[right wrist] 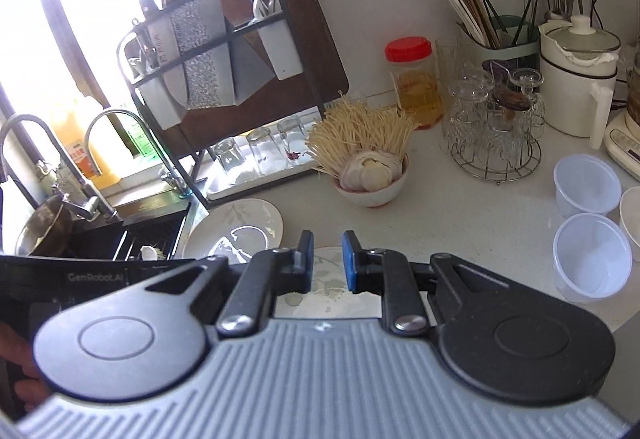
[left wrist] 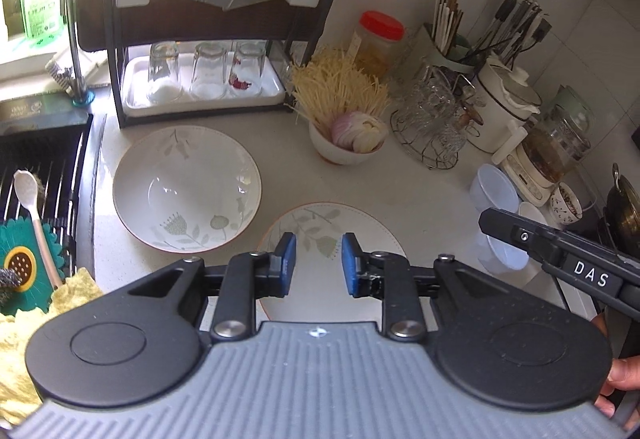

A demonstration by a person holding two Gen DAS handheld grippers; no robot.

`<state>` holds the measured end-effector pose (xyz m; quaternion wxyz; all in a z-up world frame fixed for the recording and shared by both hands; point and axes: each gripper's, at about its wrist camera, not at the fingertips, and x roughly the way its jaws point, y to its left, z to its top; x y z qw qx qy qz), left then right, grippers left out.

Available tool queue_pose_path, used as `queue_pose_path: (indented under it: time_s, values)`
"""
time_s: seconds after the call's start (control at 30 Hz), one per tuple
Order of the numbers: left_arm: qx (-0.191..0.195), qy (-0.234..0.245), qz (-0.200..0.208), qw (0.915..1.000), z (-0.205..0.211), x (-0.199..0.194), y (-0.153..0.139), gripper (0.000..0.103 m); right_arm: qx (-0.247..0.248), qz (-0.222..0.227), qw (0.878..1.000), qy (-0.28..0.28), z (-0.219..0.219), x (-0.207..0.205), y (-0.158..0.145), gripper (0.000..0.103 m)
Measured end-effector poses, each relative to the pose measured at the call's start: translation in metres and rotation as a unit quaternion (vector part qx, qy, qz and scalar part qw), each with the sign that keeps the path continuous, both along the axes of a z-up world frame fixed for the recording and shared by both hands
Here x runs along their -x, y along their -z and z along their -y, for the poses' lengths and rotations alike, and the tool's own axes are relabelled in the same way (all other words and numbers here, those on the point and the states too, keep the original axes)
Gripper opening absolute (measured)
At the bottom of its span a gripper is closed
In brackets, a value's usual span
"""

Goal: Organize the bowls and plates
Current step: 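Open the left gripper while the right gripper opens, releasing the bowl, then move both grippers to the second leaf-print white bowl near the glass rack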

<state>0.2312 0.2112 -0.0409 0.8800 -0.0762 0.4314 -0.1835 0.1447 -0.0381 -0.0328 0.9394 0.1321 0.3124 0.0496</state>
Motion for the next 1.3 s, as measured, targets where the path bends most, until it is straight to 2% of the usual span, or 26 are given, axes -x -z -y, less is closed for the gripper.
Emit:
queue_pose_path:
  time_s: [0.2,0.4,0.63,0.97,1.17,1.3]
  values:
    - [-0.004,-0.001,0.016,0.9999,0.001,0.01,-0.004,0.03,0.004,0.007,1.0,-0.005,-0.007,0.013,-0.005,0.019]
    - [-0.007,-0.008,0.005,0.9999,0.011,0.019,0.0,0.03,0.012,0.002,1.0,-0.015,-0.005,0.023,-0.004,0.019]
    - [-0.013,-0.024,0.012,0.9996,0.029,0.034,-0.002,0.037,0.007,-0.003,0.999,-0.034,0.01,0.028,0.001,0.019]
    - [-0.015,-0.088,0.001,0.996,0.06,0.04,0.007,0.04,-0.001,-0.007,0.997,-0.079,0.044,0.021,0.012,0.019]
    - [-0.022,-0.134,0.001,0.9907,0.078,0.049,0.015,0.042,0.005,-0.006,0.993,-0.12,0.063,0.019,0.021,0.019]
    - [-0.028,-0.162,-0.015,0.9862,0.081,0.061,0.024,0.043,0.007,-0.005,0.989,-0.147,0.073,0.017,0.024,0.019]
